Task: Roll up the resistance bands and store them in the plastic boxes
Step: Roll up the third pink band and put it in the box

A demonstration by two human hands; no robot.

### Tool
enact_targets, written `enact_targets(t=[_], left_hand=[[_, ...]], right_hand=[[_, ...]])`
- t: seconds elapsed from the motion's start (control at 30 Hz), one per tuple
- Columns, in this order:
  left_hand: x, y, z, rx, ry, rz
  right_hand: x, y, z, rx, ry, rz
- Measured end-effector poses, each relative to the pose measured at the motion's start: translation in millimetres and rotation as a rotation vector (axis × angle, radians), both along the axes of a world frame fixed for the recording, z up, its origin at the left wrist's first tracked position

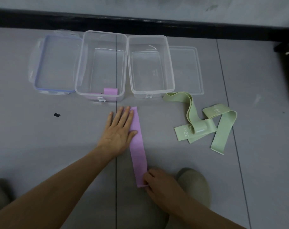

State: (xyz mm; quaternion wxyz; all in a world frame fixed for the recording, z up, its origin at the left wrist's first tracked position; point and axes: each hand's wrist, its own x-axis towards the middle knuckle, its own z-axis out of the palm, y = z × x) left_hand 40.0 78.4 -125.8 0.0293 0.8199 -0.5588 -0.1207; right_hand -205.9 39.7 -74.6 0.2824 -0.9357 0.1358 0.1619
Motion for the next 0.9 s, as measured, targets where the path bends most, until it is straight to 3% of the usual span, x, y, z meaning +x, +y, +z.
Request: enact_targets(t=[0.13, 0.27, 0.43, 0.53, 0.77, 0.9], left_hand=[[9, -25, 3, -0.005, -0.046, -0.173], [16, -38, 15, -0.006, -0.093, -0.138], [-16, -2, 15, -0.204, 0.030, -0.208], [-30, 30, 10, -0.226, 0.078, -0.233], [-35, 54, 8, 0.042, 0.001, -0.286], [-51, 63, 24, 0.004, 0.018, -0.161]], right_hand=[[13, 11, -7, -0.092, -0.082, -0.010], [30, 10, -11, -0.142, -0.151, -0.067], [42, -3, -11, -0.259, -0.225, -0.036], [34, 0, -12, -0.220, -0.193, 0.029], [3, 20, -8, -0.208, -0.147, 0.154], [5, 24, -10, -0.166, -0.149, 0.085]])
